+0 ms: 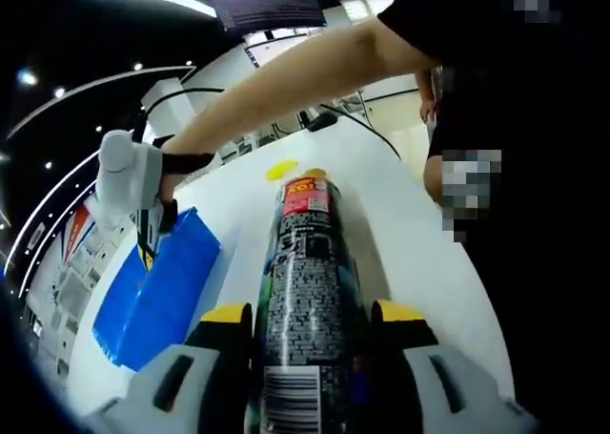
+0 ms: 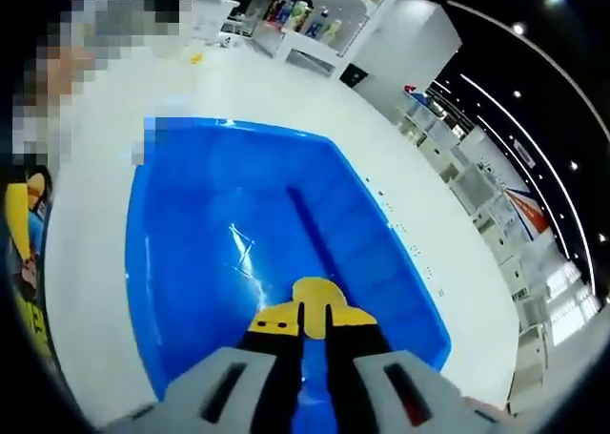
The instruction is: Open the lid of the chip container on the table, take out the chips, place them into the box in front of the container, and close the lid
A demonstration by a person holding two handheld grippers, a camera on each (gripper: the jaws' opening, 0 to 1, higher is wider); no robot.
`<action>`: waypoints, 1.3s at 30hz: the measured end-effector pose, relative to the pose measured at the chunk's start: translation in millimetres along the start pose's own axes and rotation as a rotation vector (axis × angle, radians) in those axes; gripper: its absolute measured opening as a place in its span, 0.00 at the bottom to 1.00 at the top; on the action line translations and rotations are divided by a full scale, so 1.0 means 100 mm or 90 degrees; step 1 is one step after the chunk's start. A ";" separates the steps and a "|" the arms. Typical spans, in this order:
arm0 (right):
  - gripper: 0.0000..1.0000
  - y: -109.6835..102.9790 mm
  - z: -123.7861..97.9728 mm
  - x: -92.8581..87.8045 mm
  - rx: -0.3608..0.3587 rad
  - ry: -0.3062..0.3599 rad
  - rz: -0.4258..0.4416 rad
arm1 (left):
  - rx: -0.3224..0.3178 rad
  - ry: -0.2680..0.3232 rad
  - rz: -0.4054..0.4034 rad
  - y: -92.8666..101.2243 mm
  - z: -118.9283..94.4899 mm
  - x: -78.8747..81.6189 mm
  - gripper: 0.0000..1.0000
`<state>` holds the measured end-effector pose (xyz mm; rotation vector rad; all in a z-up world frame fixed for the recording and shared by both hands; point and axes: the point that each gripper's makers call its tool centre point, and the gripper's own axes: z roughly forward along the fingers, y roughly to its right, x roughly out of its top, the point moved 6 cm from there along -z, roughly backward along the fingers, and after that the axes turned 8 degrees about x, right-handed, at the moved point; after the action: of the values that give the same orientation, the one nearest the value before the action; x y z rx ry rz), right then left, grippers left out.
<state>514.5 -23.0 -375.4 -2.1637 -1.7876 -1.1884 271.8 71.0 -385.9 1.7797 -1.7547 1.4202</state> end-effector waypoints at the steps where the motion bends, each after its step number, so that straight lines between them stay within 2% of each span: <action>1: 0.09 0.00 0.00 -0.01 -0.001 0.000 0.002 | 0.000 0.000 0.001 0.00 0.00 0.00 0.51; 6: 0.11 -0.06 -0.13 0.03 -0.012 0.012 0.009 | 0.002 -0.002 0.002 0.00 0.01 0.00 0.51; 11: 0.11 -0.01 -0.28 0.06 -0.025 0.040 0.020 | 0.005 -0.004 0.005 0.00 0.01 -0.01 0.51; 15: 0.11 0.07 -0.56 0.15 -0.046 0.083 0.029 | 0.006 -0.006 0.007 0.00 0.01 -0.01 0.52; 18: 0.13 0.14 -0.85 0.20 -0.055 0.121 0.055 | 0.008 -0.009 0.009 0.00 0.02 -0.01 0.52; 23: 0.14 0.18 -1.30 0.18 -0.069 0.168 0.105 | 0.008 -0.016 0.014 0.01 0.03 0.00 0.52; 27: 0.14 0.13 -1.68 0.06 -0.068 0.211 0.169 | 0.009 -0.017 0.016 0.01 0.03 0.00 0.52; 31: 0.14 0.07 -1.98 -0.17 -0.076 0.224 0.208 | 0.009 -0.021 0.020 0.02 0.04 0.00 0.52; 34: 0.14 -0.02 -2.12 -0.36 -0.075 0.228 0.244 | 0.010 -0.023 0.024 0.02 0.04 0.01 0.52; 37: 0.14 -0.13 -2.22 -0.56 -0.075 0.224 0.302 | 0.011 -0.023 0.027 0.03 0.04 0.01 0.52; 39: 0.14 -0.23 -2.27 -0.66 -0.058 0.244 0.349 | 0.011 -0.024 0.028 0.03 0.04 0.01 0.52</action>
<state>380.8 -187.0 -267.8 -2.0821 -0.9253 -1.4178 270.9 66.9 -388.5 1.7980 -1.8161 1.4320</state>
